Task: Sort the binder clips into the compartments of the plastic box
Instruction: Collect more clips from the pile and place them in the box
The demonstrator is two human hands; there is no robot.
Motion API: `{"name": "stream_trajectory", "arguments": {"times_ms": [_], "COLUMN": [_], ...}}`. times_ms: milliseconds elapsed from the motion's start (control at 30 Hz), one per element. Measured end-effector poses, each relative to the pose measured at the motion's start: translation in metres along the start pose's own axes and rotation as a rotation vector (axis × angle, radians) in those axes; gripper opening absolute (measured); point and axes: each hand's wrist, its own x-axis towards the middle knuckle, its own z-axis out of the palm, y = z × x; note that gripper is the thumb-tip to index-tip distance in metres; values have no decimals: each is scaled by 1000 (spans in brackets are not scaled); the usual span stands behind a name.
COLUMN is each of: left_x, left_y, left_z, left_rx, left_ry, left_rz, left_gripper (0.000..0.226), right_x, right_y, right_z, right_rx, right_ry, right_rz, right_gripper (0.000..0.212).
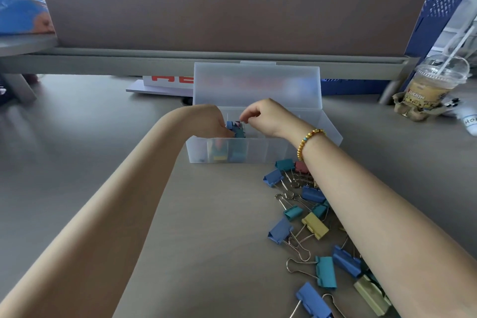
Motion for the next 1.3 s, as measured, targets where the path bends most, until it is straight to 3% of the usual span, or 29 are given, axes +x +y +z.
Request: {"name": "stream_trajectory", "arguments": {"times_ms": [167,300,533,633,767,933,1067,1300], "left_x": [1,0,1,7,23,27,26,21], "left_y": [-5,-2,2,14,22,14,14,9], "left_z": [-1,-2,-24,-29,-18,-10,-3,3], "left_rx": [-88,-126,177,374,465,316,180,34], "left_ry": [-17,76,154,90,33,241,256,252], "left_rz": [64,119,185,216,168,186,211,239], "left_gripper": [46,30,33,31,25,33,32,30], "right_x": [1,4,-1,0,2,1,2,-1], "right_y": [1,4,8,9,10,13,14,9], "right_z": [2,4,2,3,4,1,3,-2], "right_rx": [-52,-28,201,223,245,253,232,-20], "right_ry": [-57,-64,29,61,88,101,74,-55], "right_rz": [-7,10,17,13,36,45,55,18], "right_gripper": [24,23,17,19,26,27,27,27]}}
